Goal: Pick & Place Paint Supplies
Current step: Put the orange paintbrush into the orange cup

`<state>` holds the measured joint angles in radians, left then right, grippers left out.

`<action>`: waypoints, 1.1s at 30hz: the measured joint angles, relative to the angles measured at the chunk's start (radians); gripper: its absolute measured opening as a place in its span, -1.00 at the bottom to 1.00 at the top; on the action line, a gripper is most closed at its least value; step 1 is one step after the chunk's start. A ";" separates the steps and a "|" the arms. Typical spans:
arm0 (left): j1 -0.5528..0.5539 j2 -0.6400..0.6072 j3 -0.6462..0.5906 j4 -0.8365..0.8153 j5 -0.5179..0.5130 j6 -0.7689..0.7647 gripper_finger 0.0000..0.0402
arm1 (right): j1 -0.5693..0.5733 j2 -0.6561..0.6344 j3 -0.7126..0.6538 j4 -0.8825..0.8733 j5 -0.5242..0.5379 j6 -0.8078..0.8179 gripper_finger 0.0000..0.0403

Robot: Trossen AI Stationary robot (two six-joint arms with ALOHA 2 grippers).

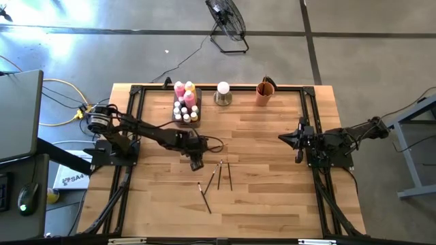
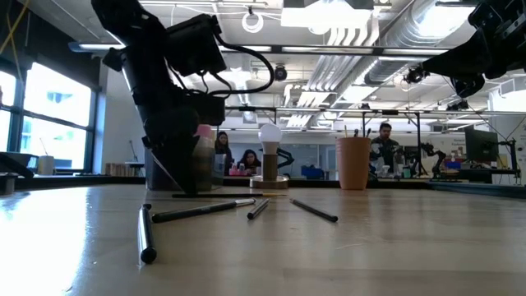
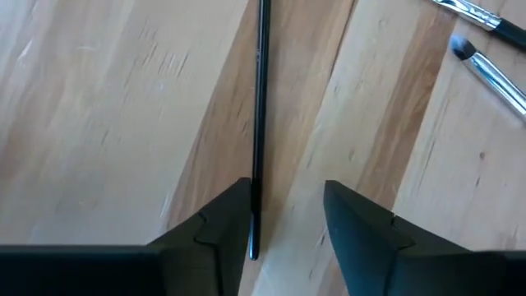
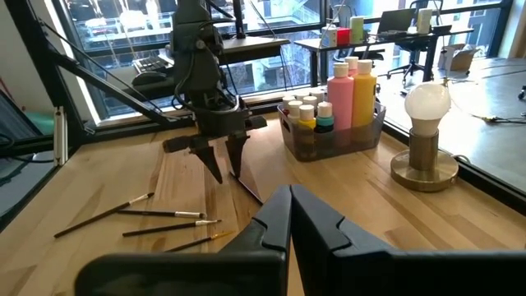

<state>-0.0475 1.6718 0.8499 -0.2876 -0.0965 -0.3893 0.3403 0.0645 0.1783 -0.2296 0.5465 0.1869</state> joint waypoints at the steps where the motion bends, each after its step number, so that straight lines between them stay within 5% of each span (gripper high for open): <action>1: 0.000 0.000 0.006 -0.008 0.006 0.000 -0.23 | 0.000 0.000 0.000 0.000 0.000 0.000 -0.99; 11: 0.001 0.003 0.166 -0.258 -0.012 0.032 -0.22 | 0.000 0.000 0.000 0.000 0.000 0.000 -0.99; 20: 0.010 0.002 0.325 -0.229 -0.170 0.181 -0.22 | 0.000 0.000 0.000 0.001 0.000 0.000 -0.99; 33: 0.153 0.137 0.509 -0.244 0.060 0.231 -0.22 | 0.000 0.000 0.000 0.004 0.001 0.000 -0.99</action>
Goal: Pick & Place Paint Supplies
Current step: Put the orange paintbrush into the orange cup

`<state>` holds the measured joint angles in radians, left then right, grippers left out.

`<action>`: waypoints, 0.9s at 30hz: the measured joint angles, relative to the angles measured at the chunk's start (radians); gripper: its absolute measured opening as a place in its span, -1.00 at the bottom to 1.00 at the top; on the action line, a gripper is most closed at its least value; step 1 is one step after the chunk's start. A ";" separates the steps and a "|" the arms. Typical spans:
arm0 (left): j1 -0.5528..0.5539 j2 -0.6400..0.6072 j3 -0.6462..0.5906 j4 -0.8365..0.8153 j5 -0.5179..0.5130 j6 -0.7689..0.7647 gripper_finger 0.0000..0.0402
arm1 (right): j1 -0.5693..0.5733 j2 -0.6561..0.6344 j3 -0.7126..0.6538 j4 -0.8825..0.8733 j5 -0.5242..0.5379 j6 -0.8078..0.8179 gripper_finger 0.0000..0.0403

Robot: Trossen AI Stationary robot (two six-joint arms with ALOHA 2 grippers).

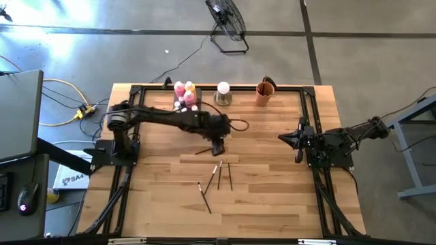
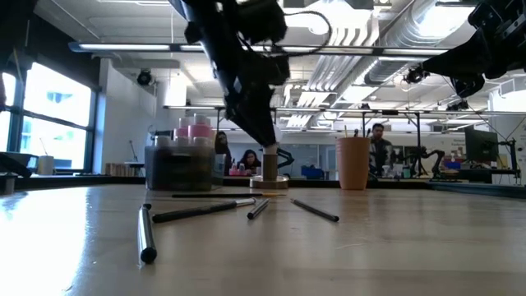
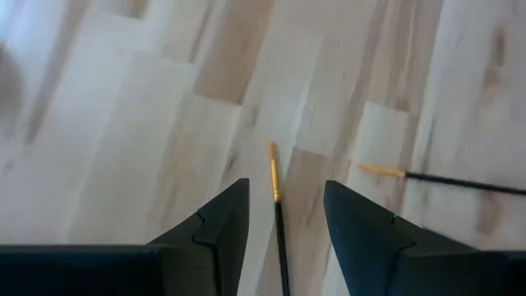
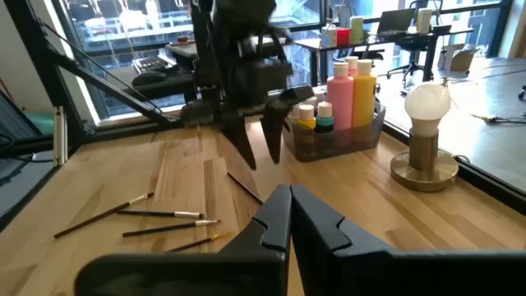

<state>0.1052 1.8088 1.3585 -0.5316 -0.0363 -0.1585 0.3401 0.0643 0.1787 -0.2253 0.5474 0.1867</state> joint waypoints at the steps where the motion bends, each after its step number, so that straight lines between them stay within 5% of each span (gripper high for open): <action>1: 0.000 0.026 0.019 0.001 0.001 0.017 -0.22 | 0.000 0.000 0.000 -0.003 0.000 0.000 -0.99; 12: 0.000 0.234 0.220 -0.148 -0.008 0.084 -0.22 | 0.000 0.001 0.000 -0.004 0.000 -0.008 -0.99; 27: 0.000 0.280 0.248 -0.101 -0.060 0.084 -0.22 | 0.000 0.000 0.000 0.003 0.000 -0.009 -0.99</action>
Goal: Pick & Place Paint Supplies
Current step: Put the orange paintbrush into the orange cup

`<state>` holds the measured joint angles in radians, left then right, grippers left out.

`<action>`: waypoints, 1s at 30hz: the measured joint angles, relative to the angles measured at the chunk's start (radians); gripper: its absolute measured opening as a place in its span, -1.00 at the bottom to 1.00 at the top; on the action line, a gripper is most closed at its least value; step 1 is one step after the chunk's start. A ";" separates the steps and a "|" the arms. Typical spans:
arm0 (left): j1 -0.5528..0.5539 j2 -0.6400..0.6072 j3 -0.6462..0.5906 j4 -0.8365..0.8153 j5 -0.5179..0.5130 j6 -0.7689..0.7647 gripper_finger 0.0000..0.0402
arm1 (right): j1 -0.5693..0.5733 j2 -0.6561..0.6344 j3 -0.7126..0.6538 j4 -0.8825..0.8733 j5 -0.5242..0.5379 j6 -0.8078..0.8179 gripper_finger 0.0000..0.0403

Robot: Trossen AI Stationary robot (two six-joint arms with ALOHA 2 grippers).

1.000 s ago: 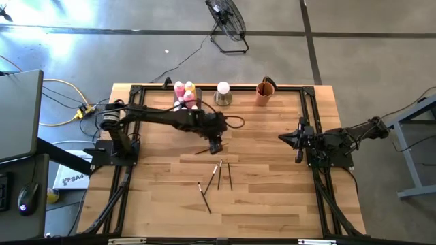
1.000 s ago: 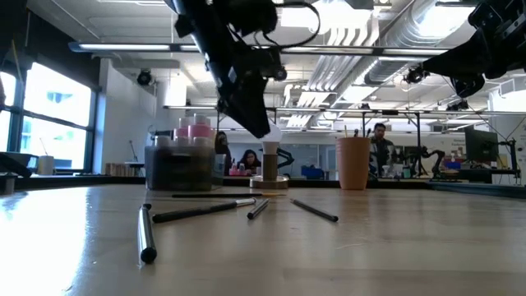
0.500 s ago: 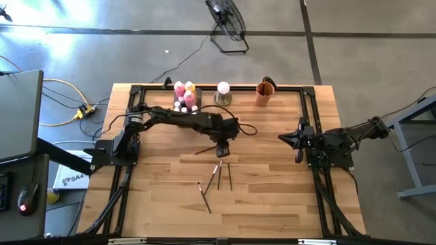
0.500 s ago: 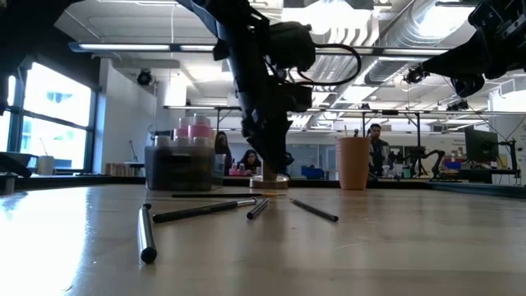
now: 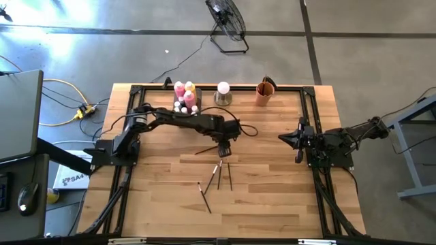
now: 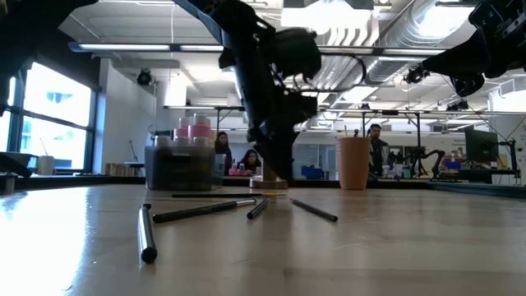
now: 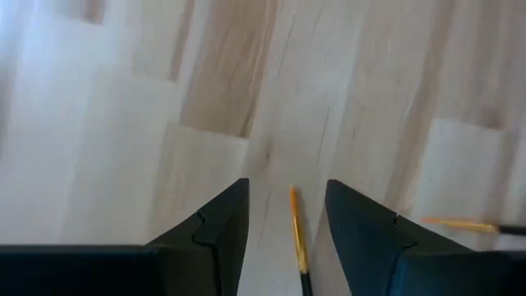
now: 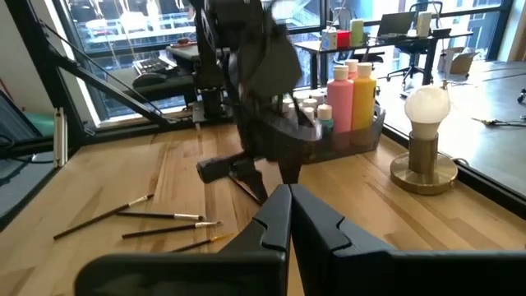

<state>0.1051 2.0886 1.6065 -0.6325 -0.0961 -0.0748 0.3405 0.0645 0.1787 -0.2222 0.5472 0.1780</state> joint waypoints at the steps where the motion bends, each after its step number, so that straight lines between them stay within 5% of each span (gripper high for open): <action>1: 0.000 0.008 -0.001 -0.006 0.000 -0.001 -0.22 | 0.000 0.000 0.000 0.000 0.000 0.000 -0.99; 16: 0.000 0.088 0.002 -0.017 -0.011 -0.035 -0.26 | 0.000 0.000 0.000 -0.004 0.000 -0.003 -0.99; 30: -0.001 0.091 -0.001 -0.018 -0.004 -0.034 -0.96 | 0.000 0.000 0.000 -0.006 0.000 -0.003 -0.99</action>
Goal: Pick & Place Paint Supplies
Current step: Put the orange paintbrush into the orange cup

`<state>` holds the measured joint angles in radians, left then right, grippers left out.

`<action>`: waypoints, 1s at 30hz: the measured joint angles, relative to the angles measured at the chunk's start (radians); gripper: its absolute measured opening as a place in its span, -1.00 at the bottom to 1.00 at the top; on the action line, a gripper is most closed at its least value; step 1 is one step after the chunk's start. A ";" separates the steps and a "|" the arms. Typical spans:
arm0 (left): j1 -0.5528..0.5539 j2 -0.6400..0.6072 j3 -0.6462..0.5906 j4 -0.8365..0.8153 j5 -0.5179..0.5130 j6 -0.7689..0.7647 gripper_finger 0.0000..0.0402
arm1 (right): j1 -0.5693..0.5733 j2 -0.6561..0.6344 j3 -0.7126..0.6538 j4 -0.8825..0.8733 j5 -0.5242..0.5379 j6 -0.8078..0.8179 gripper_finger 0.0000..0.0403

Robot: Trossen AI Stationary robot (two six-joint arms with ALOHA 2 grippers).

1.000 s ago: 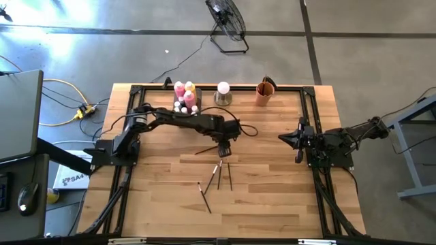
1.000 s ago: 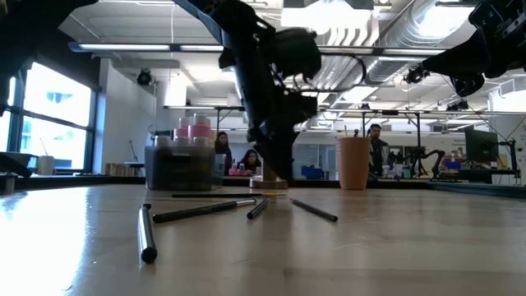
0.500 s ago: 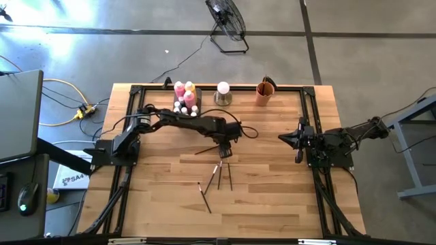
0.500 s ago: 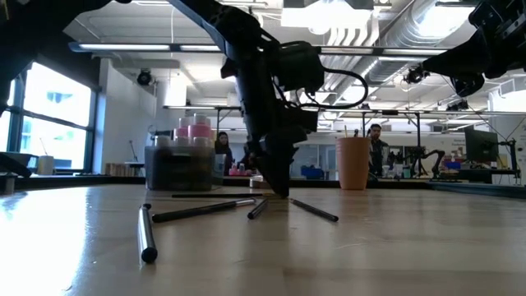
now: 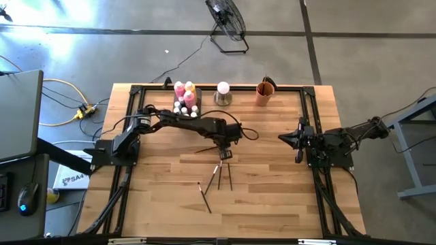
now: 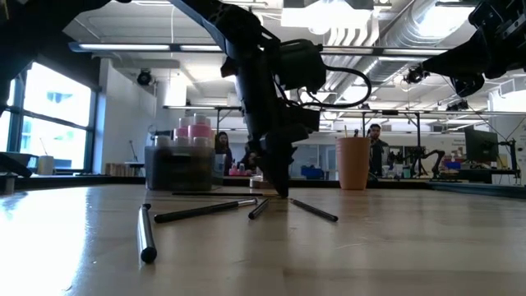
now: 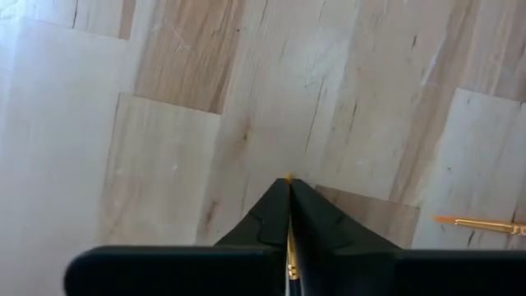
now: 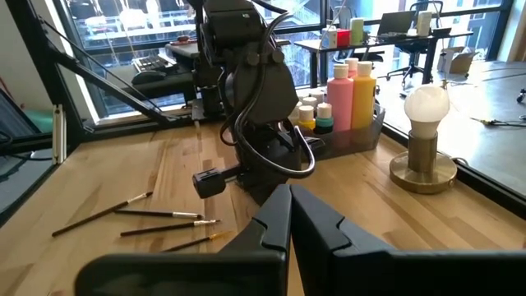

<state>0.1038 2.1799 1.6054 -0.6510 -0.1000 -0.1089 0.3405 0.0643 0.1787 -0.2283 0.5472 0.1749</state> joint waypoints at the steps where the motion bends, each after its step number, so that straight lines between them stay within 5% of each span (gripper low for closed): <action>1: 0.000 0.000 0.000 0.000 -0.001 0.004 -0.98 | 0.000 0.000 0.000 0.000 0.000 0.000 -0.99; 9: 0.000 0.003 0.039 -0.043 -0.003 0.039 -1.00 | 0.000 0.000 0.000 0.000 0.000 0.000 -0.99; 21: 0.019 0.009 0.418 -0.277 -0.104 0.214 -1.00 | 0.000 0.000 0.000 -0.001 -0.005 0.001 -0.99; 25: 0.045 0.009 0.576 -0.278 -0.065 0.246 -1.00 | 0.000 0.000 0.000 -0.002 -0.008 0.002 -0.99; 30: 0.100 0.005 0.750 -0.212 0.163 0.262 -1.00 | 0.000 0.000 0.000 -0.002 -0.013 0.004 -0.99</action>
<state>0.2035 2.1850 2.3556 -0.8628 0.0631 0.1533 0.3401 0.0643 0.1787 -0.2298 0.5340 0.1787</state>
